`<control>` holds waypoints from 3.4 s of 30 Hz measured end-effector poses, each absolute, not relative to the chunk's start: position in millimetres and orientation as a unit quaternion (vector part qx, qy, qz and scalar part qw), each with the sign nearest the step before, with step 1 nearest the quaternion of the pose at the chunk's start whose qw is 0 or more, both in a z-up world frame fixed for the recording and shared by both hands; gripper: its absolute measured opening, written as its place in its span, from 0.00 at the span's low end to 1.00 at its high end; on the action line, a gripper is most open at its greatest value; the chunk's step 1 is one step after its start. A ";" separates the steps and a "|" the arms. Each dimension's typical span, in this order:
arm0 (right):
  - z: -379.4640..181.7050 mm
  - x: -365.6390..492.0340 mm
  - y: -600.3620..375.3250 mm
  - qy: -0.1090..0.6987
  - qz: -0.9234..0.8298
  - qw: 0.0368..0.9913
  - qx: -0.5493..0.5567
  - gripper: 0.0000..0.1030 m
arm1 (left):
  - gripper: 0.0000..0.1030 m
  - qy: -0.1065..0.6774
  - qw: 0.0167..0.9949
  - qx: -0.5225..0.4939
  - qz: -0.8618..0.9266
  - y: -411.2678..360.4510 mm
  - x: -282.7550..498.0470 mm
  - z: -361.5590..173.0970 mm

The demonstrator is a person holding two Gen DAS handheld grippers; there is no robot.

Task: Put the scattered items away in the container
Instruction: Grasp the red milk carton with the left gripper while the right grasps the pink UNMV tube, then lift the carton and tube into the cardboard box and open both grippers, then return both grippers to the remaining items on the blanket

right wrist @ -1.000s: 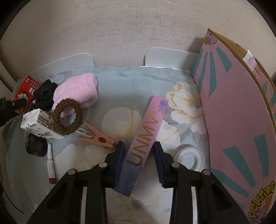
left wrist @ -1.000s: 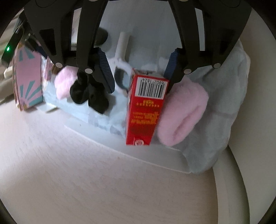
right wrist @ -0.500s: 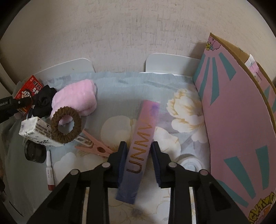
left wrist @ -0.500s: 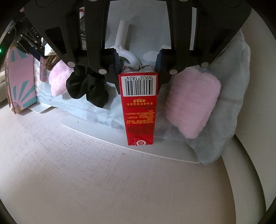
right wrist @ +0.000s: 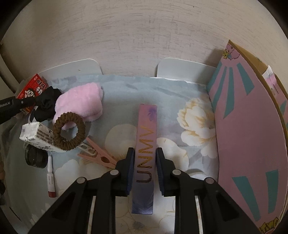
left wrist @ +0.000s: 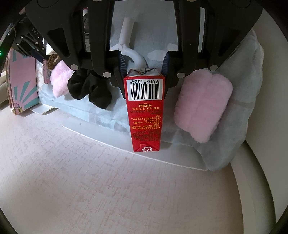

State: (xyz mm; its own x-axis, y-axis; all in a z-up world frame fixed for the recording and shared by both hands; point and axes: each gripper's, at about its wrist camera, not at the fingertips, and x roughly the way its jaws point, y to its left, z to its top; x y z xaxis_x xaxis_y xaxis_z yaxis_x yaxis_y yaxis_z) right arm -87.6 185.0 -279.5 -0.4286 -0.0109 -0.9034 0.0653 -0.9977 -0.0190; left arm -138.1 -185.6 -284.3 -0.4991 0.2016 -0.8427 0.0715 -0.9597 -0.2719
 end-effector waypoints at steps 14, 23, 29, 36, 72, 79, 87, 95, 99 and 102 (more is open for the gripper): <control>-238.3 -62.9 200.5 0.016 -0.864 0.042 0.502 0.20 | 0.28 -0.125 0.059 -0.439 0.888 -168.4 -99.6 -199.1; -167.6 -52.4 197.1 0.014 -0.884 0.067 0.462 0.20 | 0.28 -0.089 0.081 -0.409 0.904 -131.4 -54.2 -122.1; -118.6 -43.7 223.9 -0.013 -0.901 0.059 0.430 0.20 | 0.29 -0.075 0.119 -0.389 0.910 -68.0 -33.4 -87.6; -84.8 -30.6 273.1 -0.021 -0.918 0.030 0.395 0.20 | 0.29 -0.056 0.182 -0.373 0.908 10.1 -41.5 -58.4; -188.7 -18.8 412.9 -0.087 -0.870 0.030 0.485 0.55 | 0.92 0.032 0.273 -0.461 0.844 264.2 -62.3 -170.2; -166.9 -8.2 410.2 -0.066 -0.891 0.027 0.449 0.72 | 0.99 0.030 0.249 -0.428 0.868 248.7 -54.1 -131.0; -141.8 4.9 407.0 -0.058 -0.908 0.020 0.415 0.72 | 1.00 0.023 0.204 -0.402 0.892 201.7 -44.5 -99.7; -119.2 18.4 390.9 -0.052 -0.919 0.022 0.391 0.72 | 1.00 -0.011 0.166 -0.391 0.905 125.5 -27.2 -76.6; -108.5 19.9 375.3 -0.048 -0.923 0.031 0.381 0.72 | 1.00 -0.028 0.145 -0.395 0.907 84.7 -22.1 -68.5; -100.6 18.7 361.0 -0.043 -0.925 0.040 0.376 0.72 | 1.00 -0.020 0.106 -0.385 0.916 50.9 -16.3 -58.6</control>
State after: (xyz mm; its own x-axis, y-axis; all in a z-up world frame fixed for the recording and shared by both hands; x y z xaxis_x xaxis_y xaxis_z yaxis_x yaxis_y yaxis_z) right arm 18.7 361.0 -100.6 -0.7143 -0.1065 -0.6917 0.0423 -0.9931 0.1092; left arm -16.3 50.9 -58.6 -0.6802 0.2102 -0.7023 -0.1799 -0.9766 -0.1180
